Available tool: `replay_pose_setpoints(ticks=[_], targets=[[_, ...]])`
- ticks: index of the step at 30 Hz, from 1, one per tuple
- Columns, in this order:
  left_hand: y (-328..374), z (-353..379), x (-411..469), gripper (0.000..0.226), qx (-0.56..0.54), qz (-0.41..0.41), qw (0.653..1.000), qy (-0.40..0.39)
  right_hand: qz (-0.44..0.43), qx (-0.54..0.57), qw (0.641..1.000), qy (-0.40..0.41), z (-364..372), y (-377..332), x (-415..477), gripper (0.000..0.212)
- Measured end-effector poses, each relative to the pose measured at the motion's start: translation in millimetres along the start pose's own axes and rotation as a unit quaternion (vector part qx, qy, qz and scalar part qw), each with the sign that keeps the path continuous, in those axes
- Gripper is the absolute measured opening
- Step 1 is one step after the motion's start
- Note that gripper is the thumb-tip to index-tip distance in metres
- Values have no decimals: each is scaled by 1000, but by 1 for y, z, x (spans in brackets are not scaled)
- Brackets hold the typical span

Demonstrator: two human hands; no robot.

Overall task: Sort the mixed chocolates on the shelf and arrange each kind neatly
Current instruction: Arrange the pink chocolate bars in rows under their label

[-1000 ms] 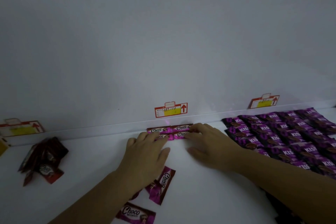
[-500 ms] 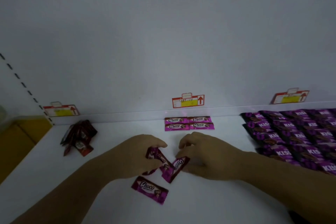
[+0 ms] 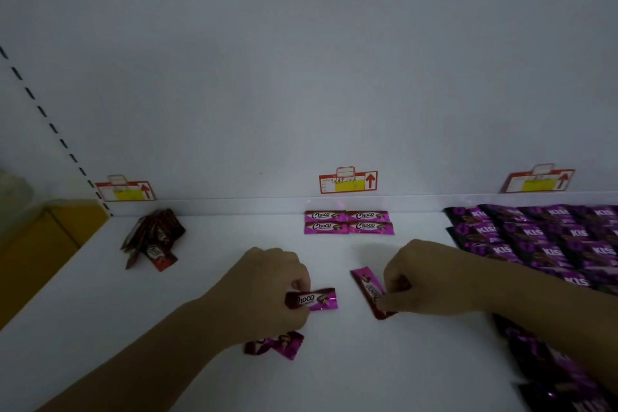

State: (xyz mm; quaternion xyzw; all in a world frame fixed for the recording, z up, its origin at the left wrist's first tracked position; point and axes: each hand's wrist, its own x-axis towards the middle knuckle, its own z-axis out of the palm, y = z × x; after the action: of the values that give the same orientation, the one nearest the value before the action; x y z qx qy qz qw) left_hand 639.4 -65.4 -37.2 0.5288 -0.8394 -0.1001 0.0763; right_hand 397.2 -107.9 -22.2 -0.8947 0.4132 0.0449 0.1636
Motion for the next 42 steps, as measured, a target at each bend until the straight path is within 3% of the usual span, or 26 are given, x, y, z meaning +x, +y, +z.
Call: replay_pose_setpoints(ticks=[3, 6, 9, 13, 18, 22, 26, 30, 34, 38, 42], targets=[[2, -3, 12, 29, 2, 3, 1000, 4, -74, 22, 992, 104, 0, 9, -7, 18], [6, -3, 30, 27, -3, -2, 1000, 12, -145, -16, 987, 62, 5, 11, -9, 23], [6, 3, 42, 30, -12, -8, 1000, 20, -150, -37, 987, 50, 7, 13, -11, 26], [4, 11, 39, 38, -39, -22, 997, 56, -103, -78, 985, 114, 12, 29, -13, 28], [17, 17, 26, 45, -26, 17, 999, 18, -23, -46, 983, 178, 14, 31, -8, 28], [12, 23, 33, 56, 5, 0, 999, 34, -26, -90, 981, 167, 18, 30, 5, 34], [12, 25, 35, 92, 29, -7, 999, 14, -14, -105, 982, 158, 22, 31, 12, 43], [9, 29, 37, 83, 25, -18, 999, 19, 3, -114, 981, 157, 21, 29, 14, 48], [9, 32, 37, 102, 32, -38, 999, 8, 8, -105, 980, 169, 20, 27, 16, 41], [7, 34, 38, 86, 34, -50, 998, 5, 14, -109, 980, 164, 21, 30, 18, 45], [6, 32, 38, 109, 39, -57, 998, -8, 9, -100, 981, 165, 21, 32, 20, 50]])
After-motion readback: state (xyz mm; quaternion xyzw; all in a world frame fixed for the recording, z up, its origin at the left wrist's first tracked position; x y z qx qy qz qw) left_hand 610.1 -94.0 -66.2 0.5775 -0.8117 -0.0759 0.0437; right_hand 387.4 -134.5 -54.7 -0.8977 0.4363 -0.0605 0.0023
